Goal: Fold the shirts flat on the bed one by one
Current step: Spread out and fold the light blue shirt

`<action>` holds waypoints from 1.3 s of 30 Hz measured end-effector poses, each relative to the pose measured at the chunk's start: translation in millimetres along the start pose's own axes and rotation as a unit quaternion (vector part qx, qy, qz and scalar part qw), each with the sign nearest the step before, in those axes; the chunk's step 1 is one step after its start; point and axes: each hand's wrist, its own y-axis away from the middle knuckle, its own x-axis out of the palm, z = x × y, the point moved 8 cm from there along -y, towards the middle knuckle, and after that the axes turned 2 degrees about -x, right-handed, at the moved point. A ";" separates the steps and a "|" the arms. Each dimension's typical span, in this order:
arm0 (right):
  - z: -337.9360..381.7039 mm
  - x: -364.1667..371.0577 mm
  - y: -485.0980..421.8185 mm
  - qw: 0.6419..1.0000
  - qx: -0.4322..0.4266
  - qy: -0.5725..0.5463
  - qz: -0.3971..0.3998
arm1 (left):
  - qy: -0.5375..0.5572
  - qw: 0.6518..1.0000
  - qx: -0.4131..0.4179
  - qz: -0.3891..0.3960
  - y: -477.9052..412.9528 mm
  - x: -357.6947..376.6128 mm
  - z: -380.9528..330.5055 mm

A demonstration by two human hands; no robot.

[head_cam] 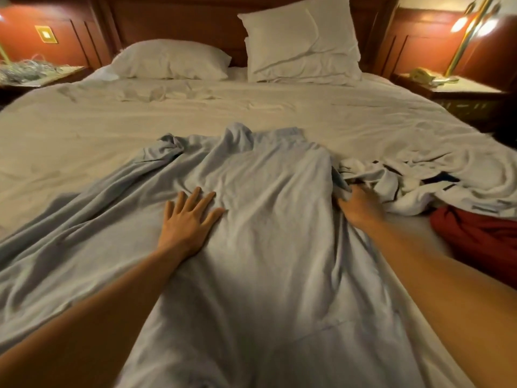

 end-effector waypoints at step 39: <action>-37.9 -23.1 153.6 0.969 0.124 -0.210 -0.049 | 0.026 0.999 -0.032 0.029 30.6 -2.1 3.2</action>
